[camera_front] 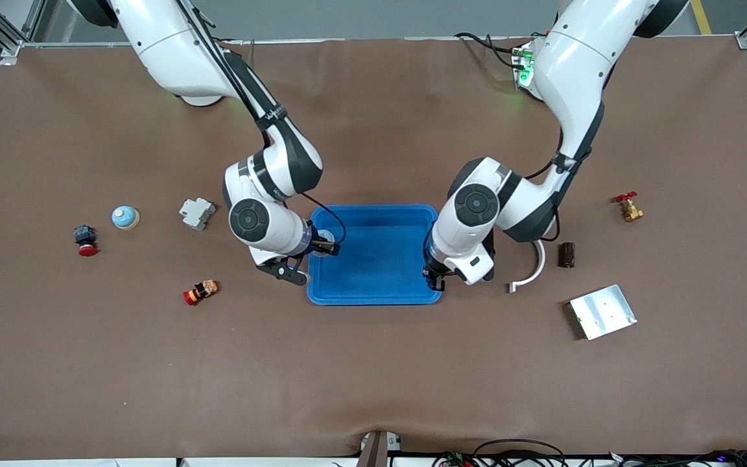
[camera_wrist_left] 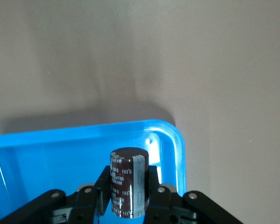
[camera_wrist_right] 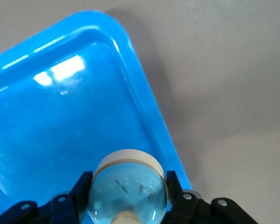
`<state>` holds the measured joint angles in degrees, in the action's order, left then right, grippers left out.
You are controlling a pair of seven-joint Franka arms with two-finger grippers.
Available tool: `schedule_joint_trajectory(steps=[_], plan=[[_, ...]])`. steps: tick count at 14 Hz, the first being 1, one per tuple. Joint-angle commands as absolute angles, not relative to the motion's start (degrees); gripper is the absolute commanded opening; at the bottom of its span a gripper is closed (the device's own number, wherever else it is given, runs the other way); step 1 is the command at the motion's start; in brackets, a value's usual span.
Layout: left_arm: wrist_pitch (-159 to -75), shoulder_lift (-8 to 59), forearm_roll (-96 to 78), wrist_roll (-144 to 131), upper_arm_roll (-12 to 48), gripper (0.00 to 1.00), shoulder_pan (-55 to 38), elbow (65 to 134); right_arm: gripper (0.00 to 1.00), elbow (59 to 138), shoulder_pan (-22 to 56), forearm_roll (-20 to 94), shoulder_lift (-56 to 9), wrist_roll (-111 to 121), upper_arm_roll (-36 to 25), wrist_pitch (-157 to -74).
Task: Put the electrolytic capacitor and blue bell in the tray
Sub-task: 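Carry the capacitor and blue bell over the blue tray with both grippers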
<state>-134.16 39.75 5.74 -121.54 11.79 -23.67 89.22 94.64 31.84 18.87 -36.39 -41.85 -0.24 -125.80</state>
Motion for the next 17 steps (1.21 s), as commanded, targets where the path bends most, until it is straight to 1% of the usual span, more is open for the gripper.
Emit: schedule_joint_trajectory(steps=[1, 3, 5, 6, 7, 8, 9, 10, 11, 15, 16, 17], plan=[[-130.61, 42.71, 7.29, -125.15, 8.71, 0.0, -27.67, 83.95, 0.12, 93.16, 33.4, 19.86, -38.4, -44.38, -0.88, -127.35], [-130.25, 44.03, 7.21, -126.12, 6.08, 0.0, -30.84, 83.5, 0.15, 93.25, 33.57, 19.95, -39.02, -44.47, -0.88, -127.62], [-130.25, 45.08, 7.21, -126.91, 5.27, 0.0, -32.43, 83.15, 0.18, 93.25, 34.53, 19.95, -39.9, -44.47, -0.88, -127.79], [-130.25, 45.26, 7.29, -127.61, 5.27, 0.0, -32.78, 83.14, 0.25, 93.25, 34.89, 20.04, -40.42, -44.56, -0.88, -128.4], [-130.25, 45.7, 7.29, -127.88, 5.19, 0.0, -33.22, 83.14, 0.29, 93.25, 34.89, 21.26, -40.86, -44.56, -0.79, -128.93], [-130.25, 46.14, 7.29, -128.49, 5.1, 0.0, -33.66, 82.97, 0.43, 93.25, 35.41, 23.44, -41.04, -44.65, -0.88, -129.2], [-130.34, 46.66, 7.29, -129.02, 4.92, 0.0, -34.01, 82.88, 0.83, 93.25, 35.77, 24.95, -41.04, -44.65, -0.88, -129.11], [-130.34, 47.28, 7.29, -129.63, 4.83, 0.0, -34.19, 82.45, 0.94, 93.43, 35.77, 25.13, -41.04, -44.56, -0.88, -129.02], [-130.34, 47.89, 7.29, -129.99, 4.75, 0.0, -34.71, 82.27, 1.0, 93.43, 35.77, 25.14, -41.04, -44.56, -0.88, -128.94], [-130.6, 48.69, 7.29, -130.78, 4.31, 0.0, -35.33, 82.0, 1.0, 93.52, 34.72, 24.35, -40.43, -44.21, -1.32, -128.15], [-130.78, 48.95, 7.29, -130.78, 4.31, 0.0, -35.33, 81.91, 1.0, 93.6, 34.02, 24.26, -39.65, -43.95, -1.58, -127.27], [-130.87, 49.04, 7.29, -130.87, 4.31, 0.0, -35.51, 82.0, 1.0, 93.6, 33.06, 23.47, -38.94, -43.77, -2.45, -124.31]])
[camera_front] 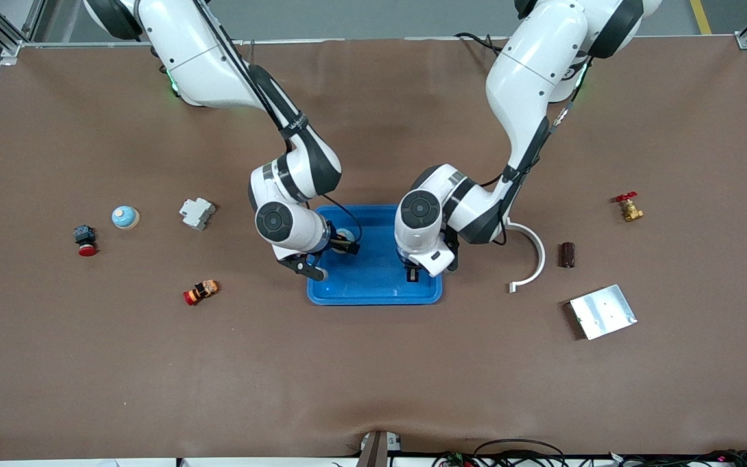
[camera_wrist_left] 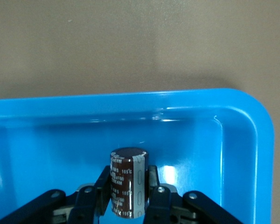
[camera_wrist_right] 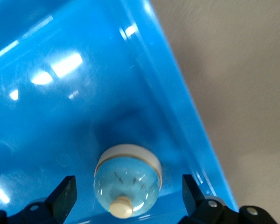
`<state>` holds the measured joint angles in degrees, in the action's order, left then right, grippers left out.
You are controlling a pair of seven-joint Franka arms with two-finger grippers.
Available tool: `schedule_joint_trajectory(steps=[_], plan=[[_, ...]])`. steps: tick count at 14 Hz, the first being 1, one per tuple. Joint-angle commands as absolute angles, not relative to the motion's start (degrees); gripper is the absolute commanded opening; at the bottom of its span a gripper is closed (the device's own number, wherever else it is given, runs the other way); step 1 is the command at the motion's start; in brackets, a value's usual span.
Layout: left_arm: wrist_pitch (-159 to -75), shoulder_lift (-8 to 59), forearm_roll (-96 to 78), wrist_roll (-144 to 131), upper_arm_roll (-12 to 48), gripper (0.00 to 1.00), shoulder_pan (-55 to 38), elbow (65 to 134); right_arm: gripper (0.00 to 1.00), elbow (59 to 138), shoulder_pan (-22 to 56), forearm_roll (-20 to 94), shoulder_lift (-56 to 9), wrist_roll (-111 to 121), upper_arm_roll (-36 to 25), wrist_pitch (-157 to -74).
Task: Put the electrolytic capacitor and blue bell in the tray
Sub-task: 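Open both grippers to drop the capacitor and bell into the tray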
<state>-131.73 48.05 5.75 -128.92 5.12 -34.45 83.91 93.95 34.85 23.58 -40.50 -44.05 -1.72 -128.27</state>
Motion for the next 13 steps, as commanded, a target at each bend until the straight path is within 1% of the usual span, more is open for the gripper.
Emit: schedule_joint_trajectory(steps=[1, 2, 3, 5, 6, 7, 10, 13], plan=[[-130.87, 49.3, 7.38, -130.52, 4.31, 0.0, -35.51, 82.0, 1.0, 93.6, 32.96, 20.07, -37.89, -43.77, -4.38, -121.23], [-130.87, 49.31, 7.38, -130.6, 4.22, 0.8, -35.59, 82.0, 1.0, 93.6, 32.87, 15.6, -36.58, -43.86, -5.18, -118.77], [-130.96, 49.31, 7.38, -130.61, 4.13, 1.0, -35.68, 82.0, 1.0, 93.69, 32.09, 12.77, -35.0, -43.86, -5.53, -116.74], [-130.87, 48.52, 7.38, -130.17, 4.13, 1.0, -35.51, 81.91, 1.0, 93.69, 29.46, 9.51, -32.79, -43.33, -6.06, -112.96], [-130.26, 47.91, 7.38, -129.73, 4.13, 1.0, -35.42, 81.91, 1.0, 93.78, 28.57, 5.92, -31.74, -42.02, -6.15, -111.2], [-129.73, 46.33, 7.64, -128.86, 4.13, 1.0, -34.9, 81.91, 1.0, 94.13, 26.48, 3.8, -30.86, -39.84, -6.15, -109.88], [-124.47, 42.72, 7.65, -121.33, 4.31, 1.0, -33.84, 81.91, 1.0, 98.6, 21.64, 2.82, -27.26, -31.66, -6.41, -109.69], [-118.14, 39.21, 7.47, -102.98, 4.31, 1.0, -33.75, 82.44, 1.0, 100.98, 15.84, 1.85, -25.14, -21.65, -6.42, -109.69]])
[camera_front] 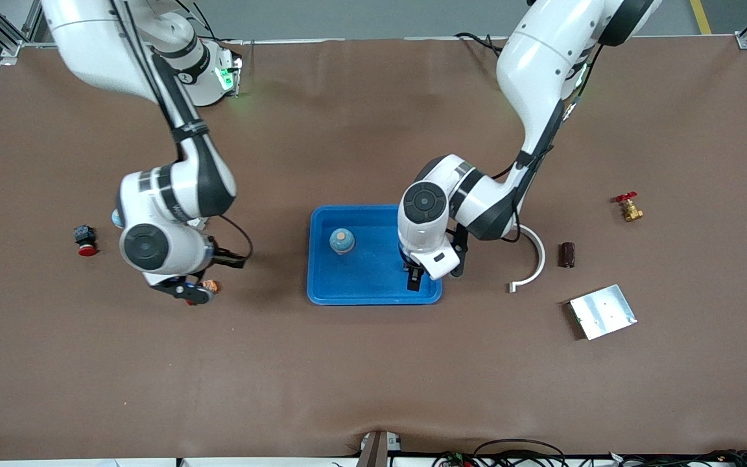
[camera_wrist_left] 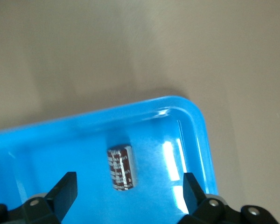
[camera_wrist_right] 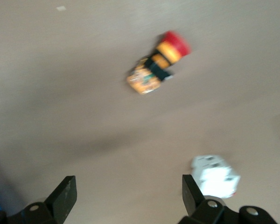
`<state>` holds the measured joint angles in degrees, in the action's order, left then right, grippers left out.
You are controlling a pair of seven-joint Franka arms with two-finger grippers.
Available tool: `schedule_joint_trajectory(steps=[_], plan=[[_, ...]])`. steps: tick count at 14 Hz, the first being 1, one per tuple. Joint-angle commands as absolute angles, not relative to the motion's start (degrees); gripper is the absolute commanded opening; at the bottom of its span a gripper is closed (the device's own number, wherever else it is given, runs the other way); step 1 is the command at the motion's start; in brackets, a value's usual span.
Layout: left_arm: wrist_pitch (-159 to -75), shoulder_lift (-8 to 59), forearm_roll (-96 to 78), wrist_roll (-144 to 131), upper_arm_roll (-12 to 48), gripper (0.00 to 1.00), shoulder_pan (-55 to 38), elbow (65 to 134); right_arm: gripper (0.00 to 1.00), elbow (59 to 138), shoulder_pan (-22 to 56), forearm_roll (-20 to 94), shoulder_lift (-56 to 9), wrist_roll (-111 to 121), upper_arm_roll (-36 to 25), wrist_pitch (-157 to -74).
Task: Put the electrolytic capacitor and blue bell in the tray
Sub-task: 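Open both grippers to drop the capacitor and bell into the tray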
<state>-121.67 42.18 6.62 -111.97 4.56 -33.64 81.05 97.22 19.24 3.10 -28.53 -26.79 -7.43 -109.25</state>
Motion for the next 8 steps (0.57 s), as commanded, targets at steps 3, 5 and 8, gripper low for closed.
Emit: schedule_joint_trajectory(steps=[3, 5, 8], plan=[[-116.37, 37.53, 7.47, -90.57, 4.31, 1.0, -33.66, 82.88, 1.0, 101.6, 11.88, 1.41, -24.61, -15.23, -6.42, -109.6], [-116.1, 35.69, 7.47, -81.43, 4.39, 1.0, -32.88, 84.37, 1.0, 103.09, 8.98, -0.08, -23.38, -10.31, -6.42, -110.48], [-116.1, 33.58, 7.47, -65.45, 4.48, 1.0, -31.56, 86.39, 1.0, 104.58, 5.46, -0.53, -23.12, -5.38, -6.42, -111.7]])
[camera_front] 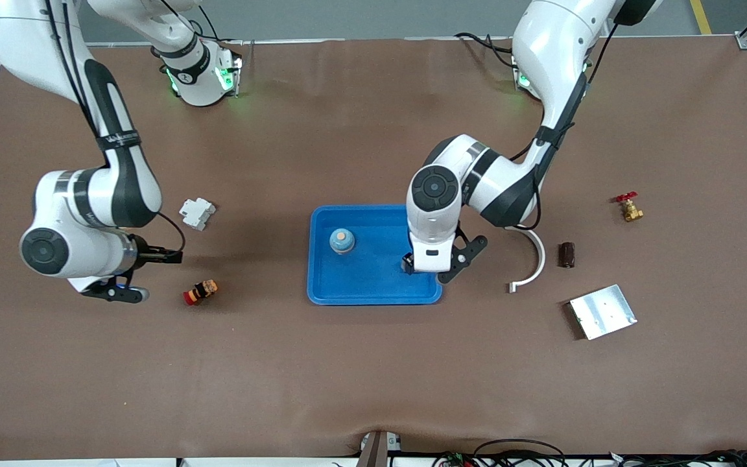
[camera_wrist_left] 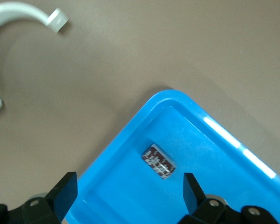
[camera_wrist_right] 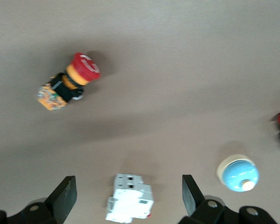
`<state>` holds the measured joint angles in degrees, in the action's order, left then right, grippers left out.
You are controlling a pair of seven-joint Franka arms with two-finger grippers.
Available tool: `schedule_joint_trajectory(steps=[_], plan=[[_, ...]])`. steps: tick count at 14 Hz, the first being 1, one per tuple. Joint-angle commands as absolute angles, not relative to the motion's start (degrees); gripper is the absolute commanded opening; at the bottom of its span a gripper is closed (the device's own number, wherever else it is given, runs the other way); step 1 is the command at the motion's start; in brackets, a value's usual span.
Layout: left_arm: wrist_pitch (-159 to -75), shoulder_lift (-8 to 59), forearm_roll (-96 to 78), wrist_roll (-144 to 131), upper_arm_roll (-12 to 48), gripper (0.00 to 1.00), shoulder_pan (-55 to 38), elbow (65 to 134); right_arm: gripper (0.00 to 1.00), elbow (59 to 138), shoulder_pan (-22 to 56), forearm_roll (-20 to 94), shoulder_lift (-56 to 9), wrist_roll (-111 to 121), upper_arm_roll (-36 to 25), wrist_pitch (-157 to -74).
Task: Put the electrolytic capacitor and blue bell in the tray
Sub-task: 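Reach the left gripper to another capacitor while the right gripper nears another bell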
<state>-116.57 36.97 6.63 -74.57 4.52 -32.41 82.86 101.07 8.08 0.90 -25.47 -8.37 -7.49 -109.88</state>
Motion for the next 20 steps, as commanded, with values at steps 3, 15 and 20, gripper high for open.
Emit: schedule_joint_trajectory(steps=[3, 15, 20], plan=[[-116.02, 32.96, 7.56, -54.54, 4.22, 1.0, -30.68, 86.57, 1.0, 110.38, 2.9, -0.53, -22.06, 0.95, -6.42, -119.69], [-116.8, 28.84, 8.44, -27.36, 4.57, 1.0, -19.17, 89.72, 1.0, 120.4, -9.75, -1.5, -22.24, 15.72, -6.42, -128.67], [-125.31, 20.49, 8.35, -19.97, 4.83, 1.0, -13.28, 103.59, 1.0, 122.96, -13.09, -1.49, -22.59, 16.44, -6.33, -129.29]])
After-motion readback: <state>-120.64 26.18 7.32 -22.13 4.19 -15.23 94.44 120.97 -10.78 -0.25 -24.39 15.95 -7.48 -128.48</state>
